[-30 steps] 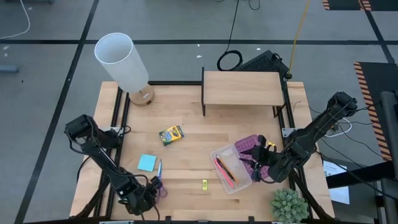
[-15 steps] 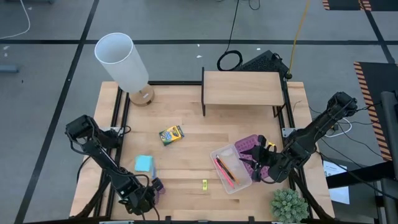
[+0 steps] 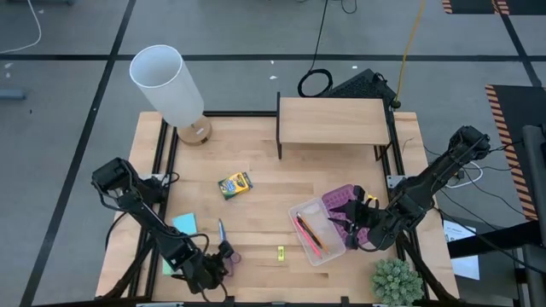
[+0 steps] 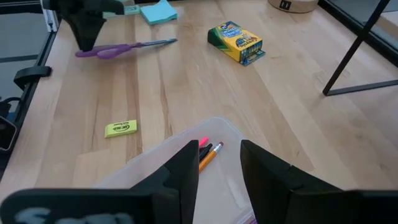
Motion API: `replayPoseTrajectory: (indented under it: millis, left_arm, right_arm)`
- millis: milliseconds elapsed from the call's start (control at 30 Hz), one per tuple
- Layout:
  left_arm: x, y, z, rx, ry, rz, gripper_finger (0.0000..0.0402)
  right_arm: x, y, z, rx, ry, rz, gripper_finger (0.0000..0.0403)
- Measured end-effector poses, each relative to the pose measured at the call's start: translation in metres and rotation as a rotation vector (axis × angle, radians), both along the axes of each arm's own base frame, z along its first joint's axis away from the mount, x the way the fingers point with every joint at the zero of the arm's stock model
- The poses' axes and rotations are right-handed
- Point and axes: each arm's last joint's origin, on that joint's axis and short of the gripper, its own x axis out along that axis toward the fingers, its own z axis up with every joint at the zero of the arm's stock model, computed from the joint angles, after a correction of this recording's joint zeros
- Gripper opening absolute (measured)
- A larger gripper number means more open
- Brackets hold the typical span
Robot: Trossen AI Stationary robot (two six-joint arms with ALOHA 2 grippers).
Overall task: Pack school essentials
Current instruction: Put the purple scissors into the purple supply box
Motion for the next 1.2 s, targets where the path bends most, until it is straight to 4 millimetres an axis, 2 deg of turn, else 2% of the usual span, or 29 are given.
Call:
replayPoseTrajectory:
  millis: [133, 233, 667, 933, 1200]
  left_arm:
    - [0.005, -0.001, 0.006, -0.023, -0.072, 0.037, 0.0010]
    - [0.008, 0.001, 0.020, -0.056, -0.158, 0.091, 0.0015]
    - [-0.007, 0.028, 0.107, -0.224, -0.443, 0.266, 0.0015]
    - [-0.014, 0.048, 0.142, -0.262, -0.568, 0.283, 0.0011]
    - [-0.002, 0.063, 0.163, -0.323, -0.675, 0.179, 0.0009]
  right_arm:
    - [0.000, 0.000, 0.001, 0.007, -0.007, 0.000, 0.0114]
    - [0.001, 0.001, 0.001, 0.012, -0.013, 0.000, 0.0114]
    - [0.008, 0.006, 0.003, -0.013, -0.057, 0.040, 0.0114]
    - [0.013, 0.008, 0.010, -0.050, -0.140, 0.030, 0.0114]
    - [0.023, 0.006, 0.021, -0.092, -0.254, -0.018, 0.0114]
